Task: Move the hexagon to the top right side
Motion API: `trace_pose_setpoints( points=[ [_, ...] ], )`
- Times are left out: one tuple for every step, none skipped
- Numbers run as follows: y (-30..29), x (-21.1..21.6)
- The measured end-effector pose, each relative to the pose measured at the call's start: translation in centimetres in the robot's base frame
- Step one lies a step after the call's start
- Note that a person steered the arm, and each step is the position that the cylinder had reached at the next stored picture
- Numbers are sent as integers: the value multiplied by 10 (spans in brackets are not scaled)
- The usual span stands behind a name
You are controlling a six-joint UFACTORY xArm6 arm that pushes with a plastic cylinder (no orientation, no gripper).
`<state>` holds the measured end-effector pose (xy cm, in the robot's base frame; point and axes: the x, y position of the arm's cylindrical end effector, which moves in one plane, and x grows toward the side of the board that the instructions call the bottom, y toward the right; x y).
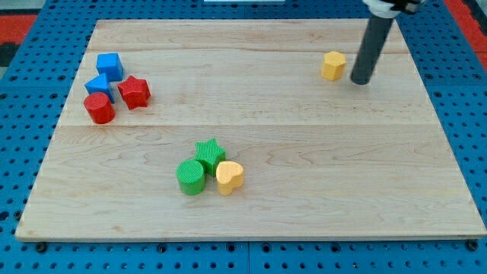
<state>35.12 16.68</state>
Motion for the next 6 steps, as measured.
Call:
trace_pose_setpoints(
  points=[
    [-29, -34],
    [1, -80],
    [-29, -54],
    [-78, -66],
    [-66, -89],
    [0, -97]
  ],
)
